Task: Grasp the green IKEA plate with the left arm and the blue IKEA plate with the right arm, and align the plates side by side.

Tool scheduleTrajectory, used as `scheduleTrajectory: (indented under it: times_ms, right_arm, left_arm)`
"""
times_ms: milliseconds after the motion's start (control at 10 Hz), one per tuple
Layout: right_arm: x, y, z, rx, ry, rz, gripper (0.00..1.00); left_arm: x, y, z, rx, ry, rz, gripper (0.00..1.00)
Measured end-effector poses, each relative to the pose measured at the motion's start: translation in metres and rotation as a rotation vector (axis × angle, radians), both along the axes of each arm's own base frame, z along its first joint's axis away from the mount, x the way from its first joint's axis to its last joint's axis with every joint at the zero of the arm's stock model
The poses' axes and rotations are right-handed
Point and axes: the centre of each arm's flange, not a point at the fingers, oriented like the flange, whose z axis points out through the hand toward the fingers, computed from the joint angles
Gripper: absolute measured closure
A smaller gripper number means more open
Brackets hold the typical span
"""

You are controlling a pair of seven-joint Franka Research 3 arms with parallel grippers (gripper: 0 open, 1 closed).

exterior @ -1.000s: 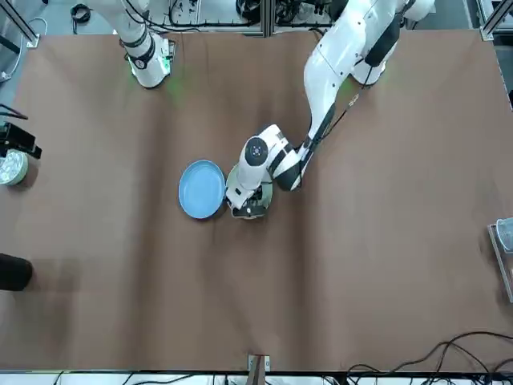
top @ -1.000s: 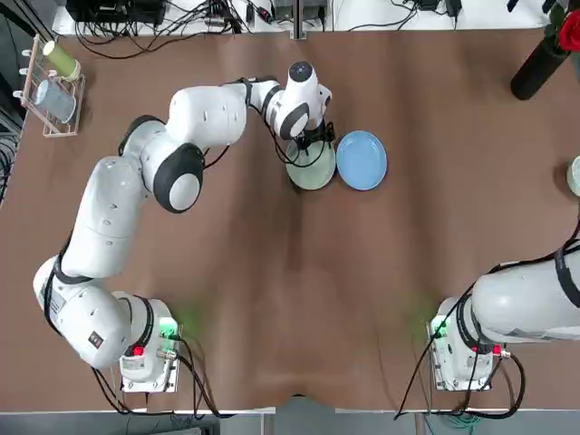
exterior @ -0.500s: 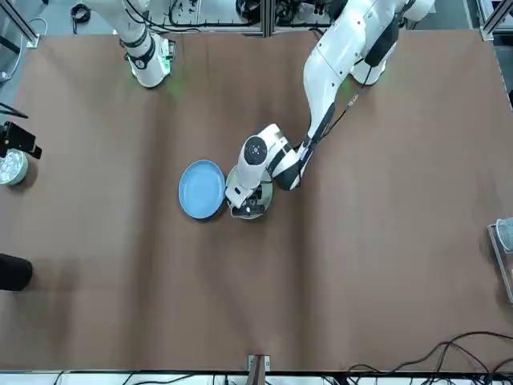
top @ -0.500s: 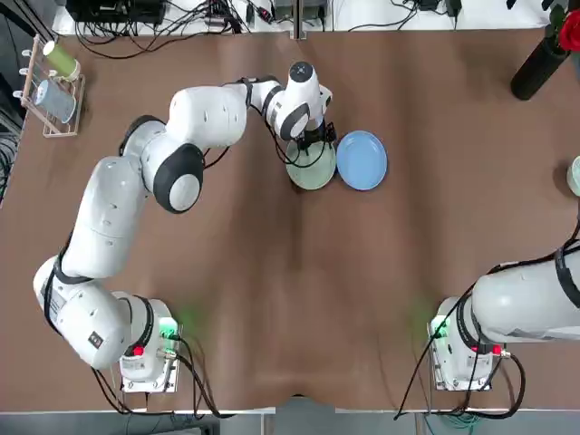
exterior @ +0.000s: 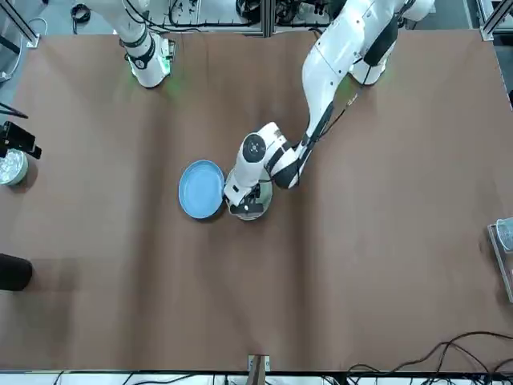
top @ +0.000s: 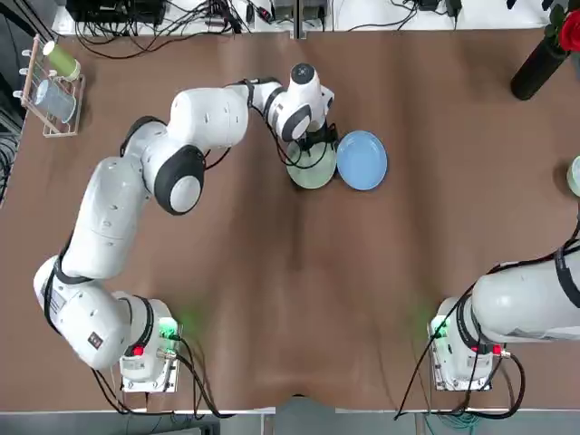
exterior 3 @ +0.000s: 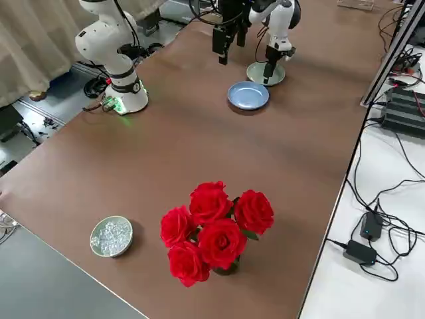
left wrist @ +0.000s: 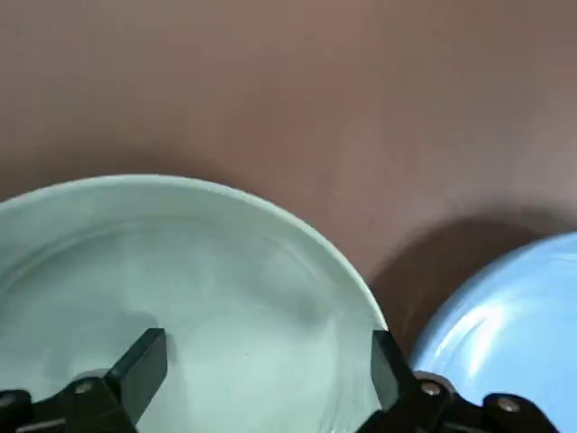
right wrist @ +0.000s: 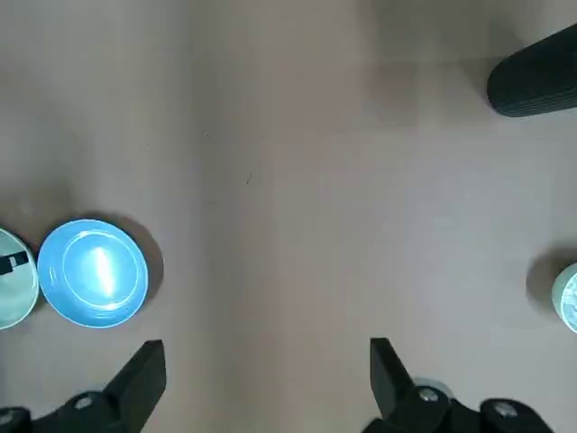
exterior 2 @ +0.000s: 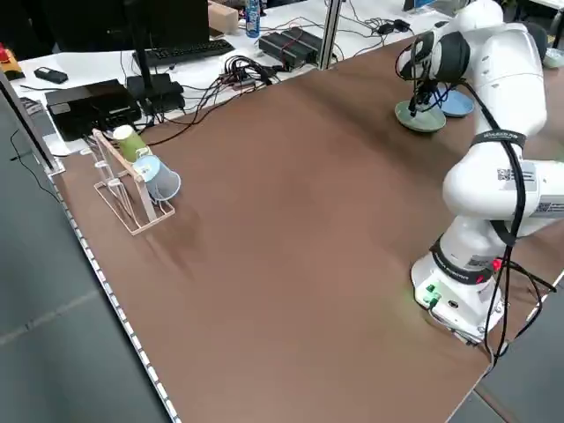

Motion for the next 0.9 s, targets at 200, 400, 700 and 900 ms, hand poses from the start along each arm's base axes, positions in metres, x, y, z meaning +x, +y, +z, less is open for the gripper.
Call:
scheduleTrajectory:
  times_ms: [200,400,700,900]
  right_arm:
    - [0.000,0.000,0.000,0.000,-0.001,0.000,0.00]
    - [0.000,0.001,0.004,-0.001,-0.010,0.002,0.00]
    - [0.001,0.002,0.007,-0.002,-0.017,0.004,0.00]
    - [0.001,0.003,0.008,-0.002,-0.017,0.006,0.00]
  left_arm:
    - [0.004,-0.001,0.007,-0.012,-0.012,0.004,0.00]
    - [0.016,0.004,0.031,-0.013,-0.026,0.017,0.00]
    - [0.037,0.035,0.089,0.081,0.020,0.039,0.00]
    - [0.052,0.071,0.159,0.139,0.026,0.071,0.00]
